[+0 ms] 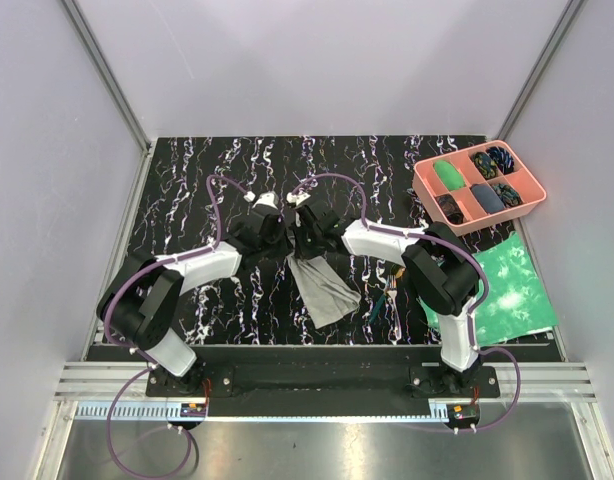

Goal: Fold the napkin into a case and place the utensils inside
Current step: Stuff the top corner of the smaller-rectangle-folded napkin into the folded napkin.

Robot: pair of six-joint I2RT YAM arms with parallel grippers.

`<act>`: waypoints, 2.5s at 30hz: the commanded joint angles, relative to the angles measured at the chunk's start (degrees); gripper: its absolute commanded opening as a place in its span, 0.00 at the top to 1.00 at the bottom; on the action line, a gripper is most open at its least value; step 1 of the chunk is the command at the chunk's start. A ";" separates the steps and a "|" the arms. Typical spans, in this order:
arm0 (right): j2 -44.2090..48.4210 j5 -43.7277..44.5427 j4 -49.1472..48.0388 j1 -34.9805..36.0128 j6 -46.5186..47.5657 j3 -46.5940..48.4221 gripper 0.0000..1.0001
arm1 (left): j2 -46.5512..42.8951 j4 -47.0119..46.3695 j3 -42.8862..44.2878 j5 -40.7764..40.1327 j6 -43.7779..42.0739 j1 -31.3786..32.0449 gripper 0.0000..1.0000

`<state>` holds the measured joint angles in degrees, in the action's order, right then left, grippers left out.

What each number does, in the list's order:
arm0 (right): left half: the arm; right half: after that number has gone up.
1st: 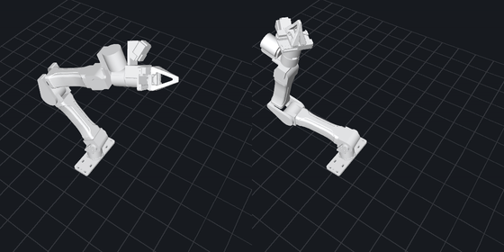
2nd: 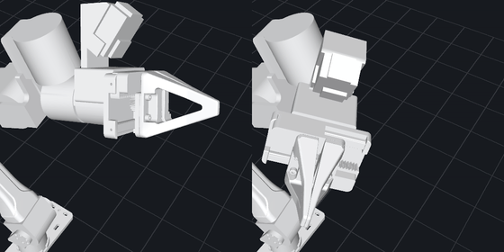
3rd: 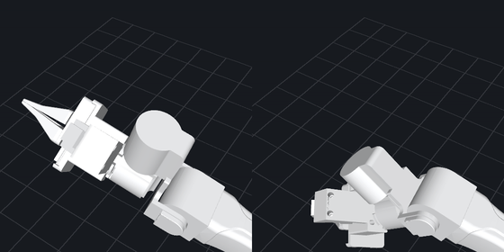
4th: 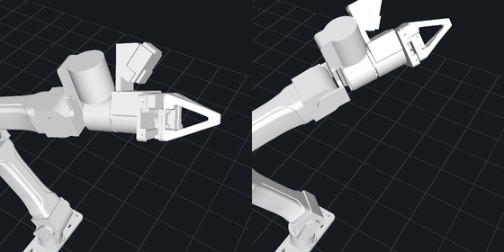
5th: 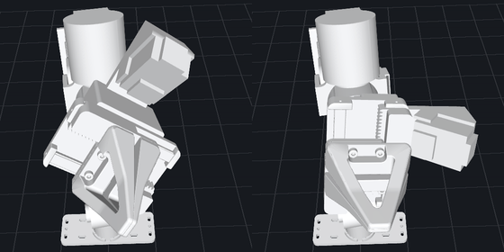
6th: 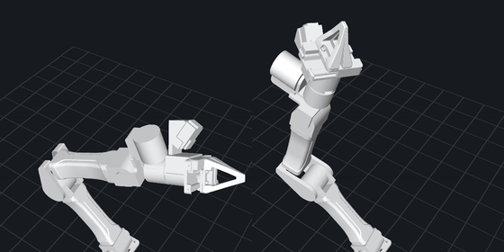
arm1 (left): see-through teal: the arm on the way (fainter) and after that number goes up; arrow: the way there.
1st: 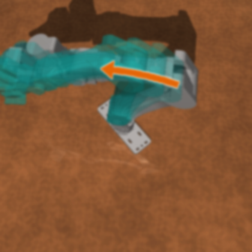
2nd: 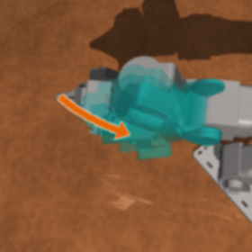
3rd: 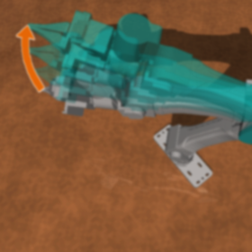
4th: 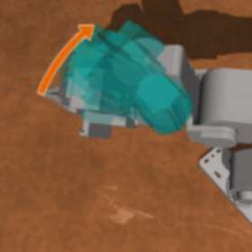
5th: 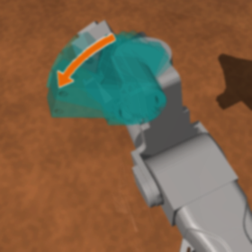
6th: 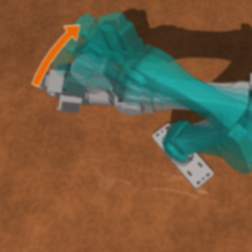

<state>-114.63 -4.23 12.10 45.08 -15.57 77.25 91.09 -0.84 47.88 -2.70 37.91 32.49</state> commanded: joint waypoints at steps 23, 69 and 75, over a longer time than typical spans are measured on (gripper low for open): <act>-3.14 -3.41 -4.89 1.15 -10.97 2.28 1.00 | 0.49 -3.63 -1.37 9.99 6.12 -4.19 1.00; -1.03 -8.34 -10.08 1.15 -13.78 -2.28 0.92 | -4.34 4.00 -3.14 2.88 -1.35 -3.66 0.74; -1.39 -8.51 -10.08 1.15 -14.13 -2.19 0.94 | -3.29 5.85 -2.26 -1.60 -1.87 -2.61 0.76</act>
<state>-117.51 -11.68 2.00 45.91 -30.20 74.28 87.18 4.32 44.47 -1.37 37.26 28.91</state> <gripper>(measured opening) 0.075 0.241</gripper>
